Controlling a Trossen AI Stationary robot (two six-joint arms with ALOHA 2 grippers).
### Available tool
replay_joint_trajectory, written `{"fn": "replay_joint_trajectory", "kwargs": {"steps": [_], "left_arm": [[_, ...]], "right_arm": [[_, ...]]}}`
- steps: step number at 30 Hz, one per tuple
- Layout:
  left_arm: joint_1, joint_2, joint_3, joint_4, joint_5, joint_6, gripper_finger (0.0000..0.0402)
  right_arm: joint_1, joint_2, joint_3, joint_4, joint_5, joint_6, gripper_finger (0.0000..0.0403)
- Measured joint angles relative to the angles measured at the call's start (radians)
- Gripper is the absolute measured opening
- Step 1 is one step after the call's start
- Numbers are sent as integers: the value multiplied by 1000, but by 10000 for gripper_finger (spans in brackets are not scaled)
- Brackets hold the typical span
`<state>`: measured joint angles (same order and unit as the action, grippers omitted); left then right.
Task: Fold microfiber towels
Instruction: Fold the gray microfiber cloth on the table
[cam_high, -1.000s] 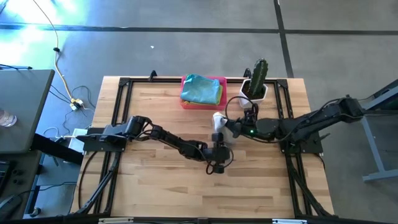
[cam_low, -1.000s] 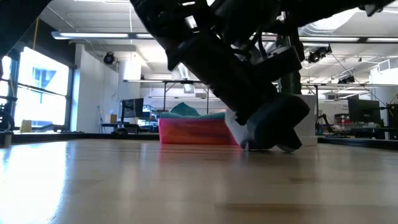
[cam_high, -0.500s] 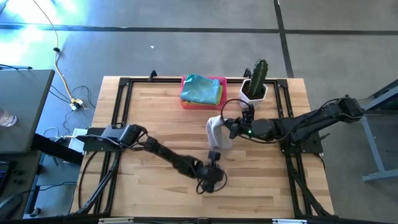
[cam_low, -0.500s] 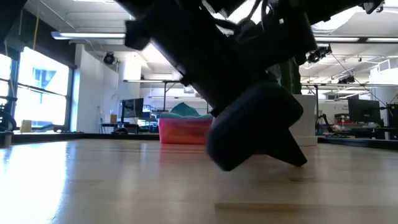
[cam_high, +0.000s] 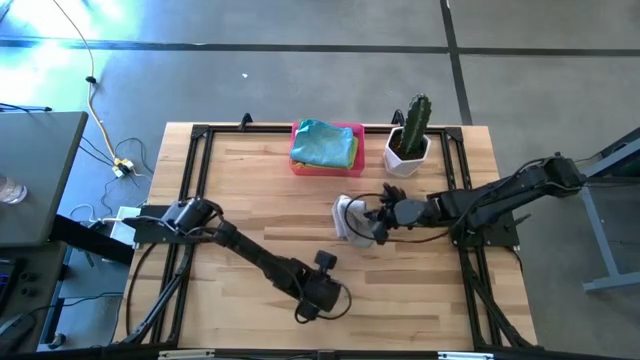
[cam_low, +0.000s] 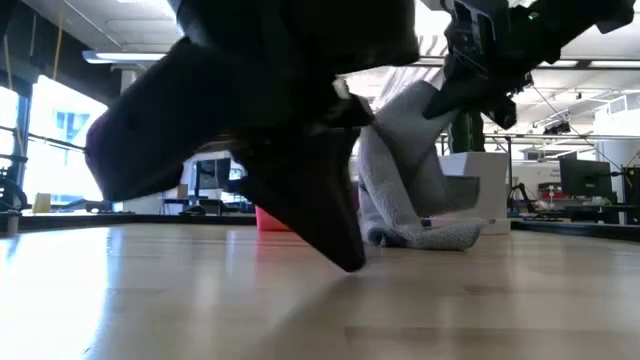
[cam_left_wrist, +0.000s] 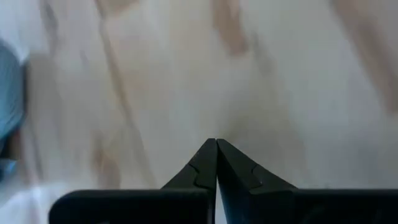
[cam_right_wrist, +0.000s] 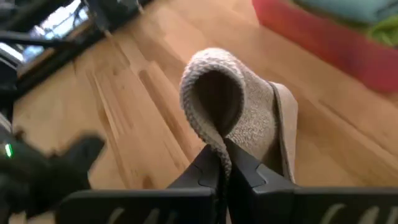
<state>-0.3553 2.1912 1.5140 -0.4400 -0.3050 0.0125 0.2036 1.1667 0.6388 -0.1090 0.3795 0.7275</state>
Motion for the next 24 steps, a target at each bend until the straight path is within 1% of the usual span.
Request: {"fn": "replay_joint_trajectory", "kwargs": {"steps": [1, 3, 5, 6, 9, 12, 13, 15, 17, 20, 24], "left_arm": [[3, -6, 0, -28, 0, -3, 0], [9, -22, -1, -76, -11, -13, 0], [15, -36, -1, -72, -48, -25, 0], [18, -42, 0, -63, -69, -28, 0], [31, -51, 0, -24, -150, -46, 0], [50, -51, 0, 41, -261, -116, 2], [60, -51, 0, 65, -279, -137, 5], [79, -52, 0, 102, -269, -170, 15], [98, -49, 0, 127, -223, -193, 32], [114, -44, 0, 136, -173, -205, 68], [119, -44, 0, 149, -63, -219, 121]], "right_arm": [[0, 0, 0, -19, -11, 21, 0], [0, 0, 0, -43, -5, 153, 0], [0, 0, 0, -22, 30, 288, 0], [0, 0, 0, 7, 37, 318, 0], [0, -4, 1, 122, 16, 342, 0], [0, -13, 26, 149, -18, 304, 0], [0, -21, 33, 137, -19, 290, 0], [0, -23, 48, 132, -13, 284, 0], [0, -24, 52, 125, -12, 284, 0], [-1, -24, 58, 125, -13, 282, 0], [-3, -24, 58, 85, -8, 239, 0]]}}
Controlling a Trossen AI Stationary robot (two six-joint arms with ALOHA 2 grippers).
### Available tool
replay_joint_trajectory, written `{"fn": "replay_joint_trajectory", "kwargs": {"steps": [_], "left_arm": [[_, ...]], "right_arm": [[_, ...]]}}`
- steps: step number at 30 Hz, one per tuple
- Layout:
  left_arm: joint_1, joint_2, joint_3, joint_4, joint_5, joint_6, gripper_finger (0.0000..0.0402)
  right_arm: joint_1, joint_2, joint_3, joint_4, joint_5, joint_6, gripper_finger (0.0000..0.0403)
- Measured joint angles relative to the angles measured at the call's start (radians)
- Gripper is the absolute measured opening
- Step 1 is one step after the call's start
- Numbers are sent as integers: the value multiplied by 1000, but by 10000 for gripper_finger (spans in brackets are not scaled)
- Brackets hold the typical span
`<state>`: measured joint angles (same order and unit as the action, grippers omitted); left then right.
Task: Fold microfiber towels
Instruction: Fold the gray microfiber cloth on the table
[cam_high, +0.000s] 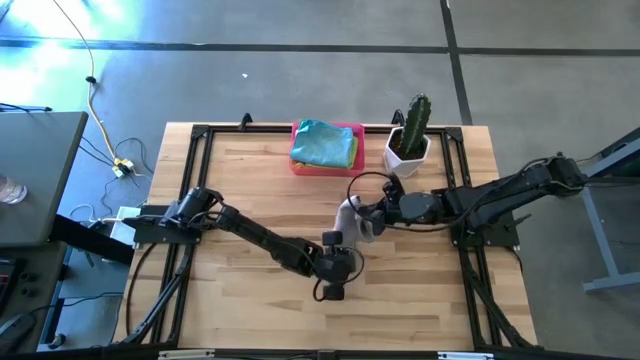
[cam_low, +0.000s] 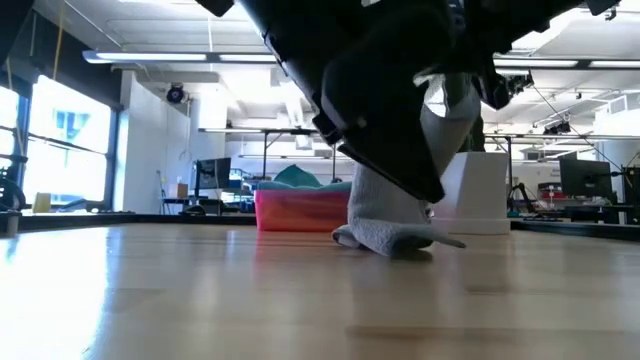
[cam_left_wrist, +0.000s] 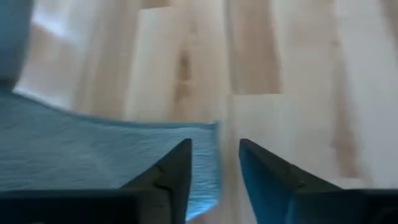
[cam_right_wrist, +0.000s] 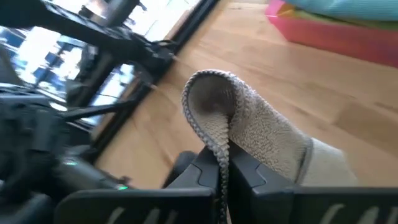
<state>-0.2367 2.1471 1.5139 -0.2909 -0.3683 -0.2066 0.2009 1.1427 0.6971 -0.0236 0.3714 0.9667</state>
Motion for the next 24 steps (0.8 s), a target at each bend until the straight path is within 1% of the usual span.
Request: {"fn": "replay_joint_trajectory", "kwargs": {"steps": [2, 4, 6, 9, 11, 16, 22, 24], "left_arm": [[-6, 0, 0, 15, 47, 22, 143], [-16, 0, 0, 31, 59, 73, 161], [-22, 14, 1, 54, 28, 126, 176], [-17, 41, 0, 58, -37, 139, 190], [1, 54, 0, 64, -50, 115, 193], [36, 85, 0, 76, -41, 53, 195], [42, 103, 3, 86, 45, 50, 195], [39, 103, 3, 91, 65, 69, 195]], "right_arm": [[-5, 0, 0, -52, 20, -4, 0], [-10, 0, 0, -108, 49, -4, 0], [-12, 0, 0, -135, 72, 2, 0], [-11, 1, 0, -138, 82, 2, 0], [-11, 1, 0, -140, 82, 1, 0], [-11, 1, 0, -152, 83, 2, 0], [-11, 1, 0, -164, 83, 2, 0], [-11, 1, 0, -171, 83, 1, 0]]}}
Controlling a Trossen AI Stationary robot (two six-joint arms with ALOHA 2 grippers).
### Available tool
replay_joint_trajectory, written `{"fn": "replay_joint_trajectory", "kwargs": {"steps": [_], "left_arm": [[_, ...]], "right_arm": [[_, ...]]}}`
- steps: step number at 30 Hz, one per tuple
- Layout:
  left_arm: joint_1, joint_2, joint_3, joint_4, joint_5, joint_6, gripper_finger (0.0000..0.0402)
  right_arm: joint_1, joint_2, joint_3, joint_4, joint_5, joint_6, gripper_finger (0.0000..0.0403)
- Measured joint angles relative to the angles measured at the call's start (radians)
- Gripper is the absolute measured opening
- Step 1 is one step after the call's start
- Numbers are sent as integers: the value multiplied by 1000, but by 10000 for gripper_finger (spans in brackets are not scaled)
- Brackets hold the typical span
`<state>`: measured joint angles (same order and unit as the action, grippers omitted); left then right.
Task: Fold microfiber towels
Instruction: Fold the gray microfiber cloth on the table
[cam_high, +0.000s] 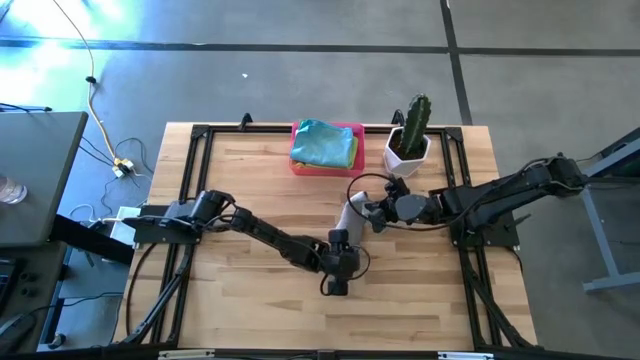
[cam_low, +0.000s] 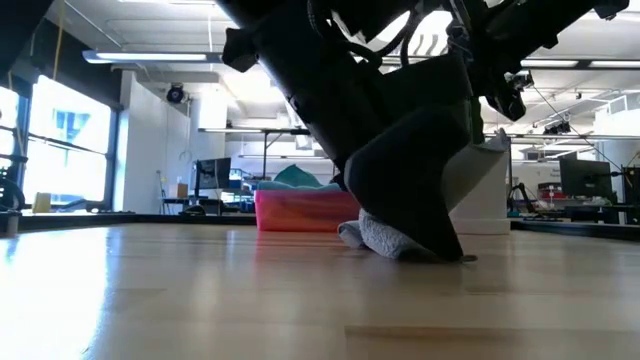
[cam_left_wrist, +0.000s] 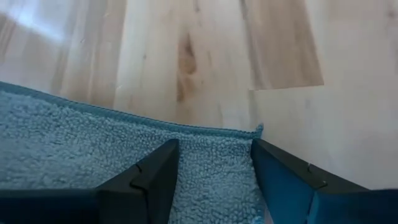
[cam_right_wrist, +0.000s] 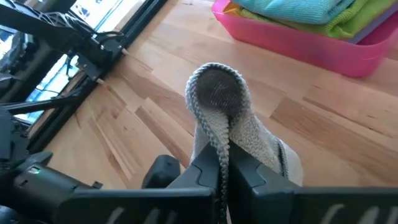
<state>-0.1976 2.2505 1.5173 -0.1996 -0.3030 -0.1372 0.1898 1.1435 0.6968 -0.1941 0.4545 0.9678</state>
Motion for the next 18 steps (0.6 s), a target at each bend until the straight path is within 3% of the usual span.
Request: {"fn": "replay_joint_trajectory", "kwargs": {"steps": [18], "left_arm": [[-37, 9, 29, 29, 33, 115, 195]], "right_arm": [[0, 0, 0, -45, 12, -4, 0]]}}
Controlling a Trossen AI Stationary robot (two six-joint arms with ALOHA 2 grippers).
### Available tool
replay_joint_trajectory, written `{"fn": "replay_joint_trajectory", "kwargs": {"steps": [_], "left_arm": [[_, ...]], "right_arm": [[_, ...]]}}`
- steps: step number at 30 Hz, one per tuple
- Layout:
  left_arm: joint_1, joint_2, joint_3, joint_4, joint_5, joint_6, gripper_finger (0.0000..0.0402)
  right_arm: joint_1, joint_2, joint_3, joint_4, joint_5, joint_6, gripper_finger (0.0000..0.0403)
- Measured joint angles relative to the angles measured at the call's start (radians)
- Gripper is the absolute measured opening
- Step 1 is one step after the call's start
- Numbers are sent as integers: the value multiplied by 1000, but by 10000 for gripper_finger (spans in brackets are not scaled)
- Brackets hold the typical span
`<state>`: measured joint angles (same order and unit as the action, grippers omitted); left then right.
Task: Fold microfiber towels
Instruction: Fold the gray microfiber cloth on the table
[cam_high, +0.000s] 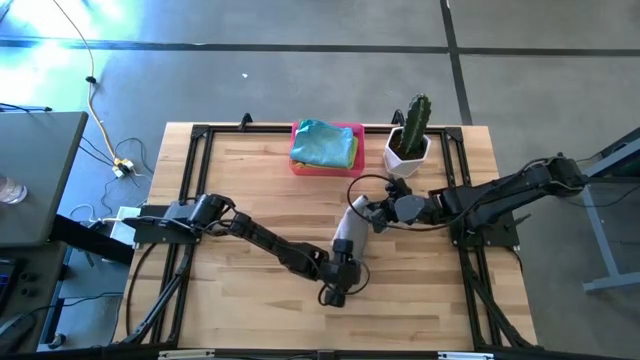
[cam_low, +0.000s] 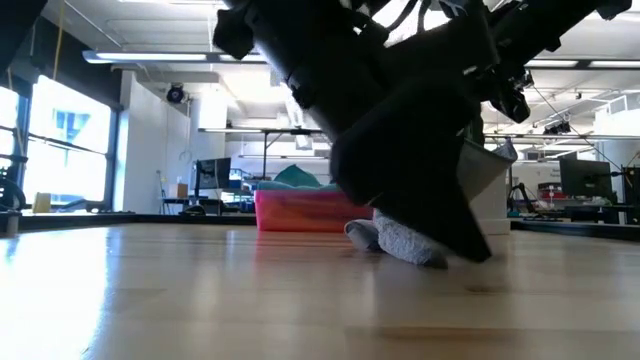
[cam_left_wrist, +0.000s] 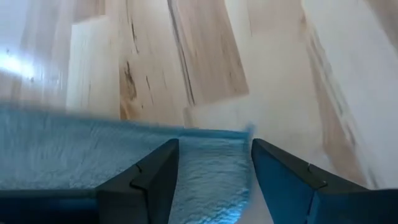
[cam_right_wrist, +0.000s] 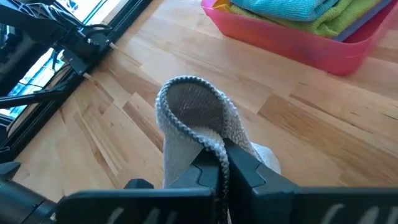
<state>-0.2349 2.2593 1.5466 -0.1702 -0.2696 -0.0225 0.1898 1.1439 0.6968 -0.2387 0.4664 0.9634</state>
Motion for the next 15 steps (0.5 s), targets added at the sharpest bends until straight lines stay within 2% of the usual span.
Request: {"fn": "replay_joint_trajectory", "kwargs": {"steps": [6, 15], "left_arm": [[1, 0, 85, -93, 2, -8, 195], [1, 12, 90, -125, 5, -27, 195]], "right_arm": [[0, 0, 0, -8, 0, 4, 0], [0, 0, 0, -9, 0, 1, 0]]}}
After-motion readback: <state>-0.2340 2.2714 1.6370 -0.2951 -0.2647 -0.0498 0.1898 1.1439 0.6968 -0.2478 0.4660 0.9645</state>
